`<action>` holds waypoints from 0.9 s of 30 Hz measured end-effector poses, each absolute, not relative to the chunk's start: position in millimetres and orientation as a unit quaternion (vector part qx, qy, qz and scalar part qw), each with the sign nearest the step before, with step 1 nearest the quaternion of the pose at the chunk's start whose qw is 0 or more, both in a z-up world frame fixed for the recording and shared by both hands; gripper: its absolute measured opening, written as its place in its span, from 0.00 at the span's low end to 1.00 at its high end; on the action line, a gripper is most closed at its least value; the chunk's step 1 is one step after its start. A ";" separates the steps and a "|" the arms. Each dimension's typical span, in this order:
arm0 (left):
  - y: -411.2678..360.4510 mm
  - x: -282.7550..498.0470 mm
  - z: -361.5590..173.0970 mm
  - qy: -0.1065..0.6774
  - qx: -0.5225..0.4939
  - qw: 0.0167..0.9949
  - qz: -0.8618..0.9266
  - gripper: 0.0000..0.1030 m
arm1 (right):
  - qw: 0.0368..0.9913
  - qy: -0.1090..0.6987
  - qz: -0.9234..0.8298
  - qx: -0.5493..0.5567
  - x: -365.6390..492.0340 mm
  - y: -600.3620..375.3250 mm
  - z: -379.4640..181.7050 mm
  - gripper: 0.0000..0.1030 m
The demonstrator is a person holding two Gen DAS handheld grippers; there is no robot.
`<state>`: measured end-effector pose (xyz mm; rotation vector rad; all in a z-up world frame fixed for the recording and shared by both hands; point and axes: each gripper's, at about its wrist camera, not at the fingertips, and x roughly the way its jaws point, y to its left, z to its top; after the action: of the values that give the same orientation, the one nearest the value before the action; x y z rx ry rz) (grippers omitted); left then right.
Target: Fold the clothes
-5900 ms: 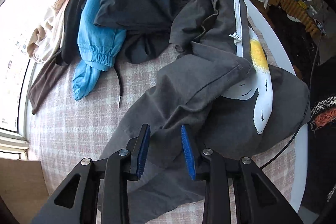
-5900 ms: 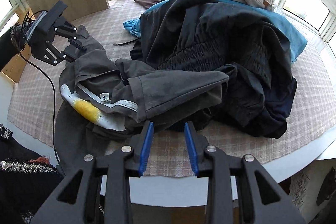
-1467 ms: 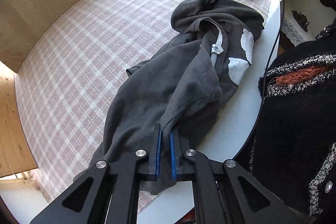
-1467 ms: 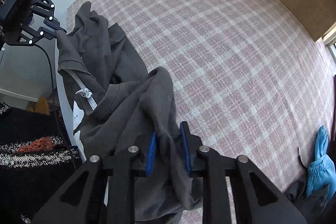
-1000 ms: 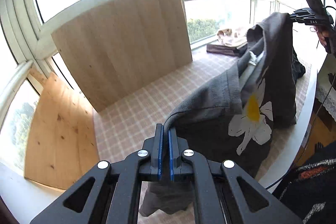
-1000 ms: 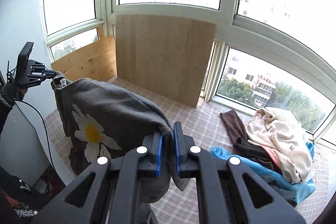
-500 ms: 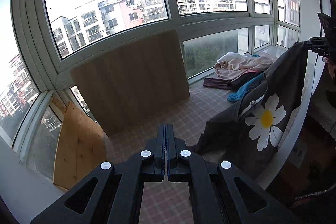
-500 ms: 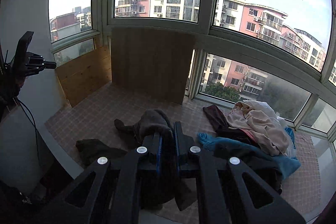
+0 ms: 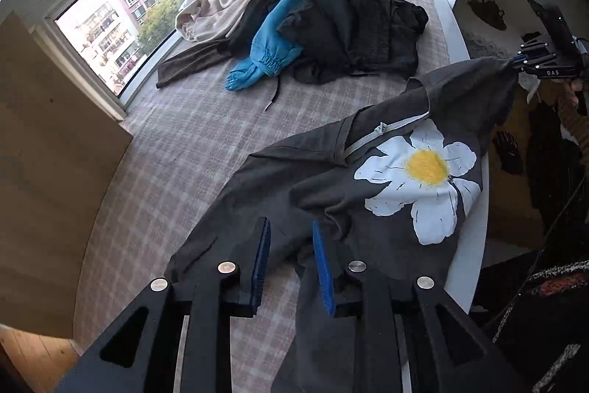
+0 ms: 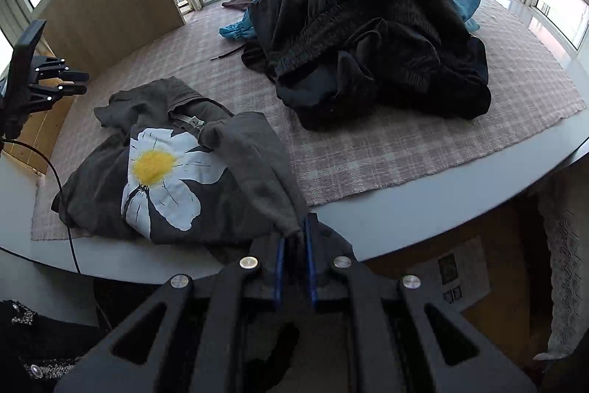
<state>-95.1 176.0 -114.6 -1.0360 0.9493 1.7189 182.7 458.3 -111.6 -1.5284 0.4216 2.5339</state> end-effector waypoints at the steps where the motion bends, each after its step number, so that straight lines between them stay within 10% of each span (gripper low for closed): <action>1: 192.9 -102.9 -127.1 0.412 -0.410 0.460 0.671 0.23 | 0.084 0.149 0.843 -0.509 183.8 458.3 -114.5 0.09; 15: 276.6 -114.5 -235.2 0.585 -0.315 0.602 0.443 0.37 | 0.145 0.219 0.816 -0.514 176.7 465.4 -124.7 0.09; 19: 282.4 -125.3 -242.2 0.581 -0.330 0.602 0.438 0.08 | 0.151 0.216 0.814 -0.517 173.5 466.0 -124.3 0.09; 27: 273.4 -141.6 -196.6 0.499 -0.323 0.611 0.523 0.02 | 0.158 0.193 0.823 -0.510 164.5 465.1 -112.4 0.09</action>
<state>-141.6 273.4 -196.6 -0.7464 1.1517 1.2068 164.5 465.1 -112.4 -1.4582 0.5509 2.3550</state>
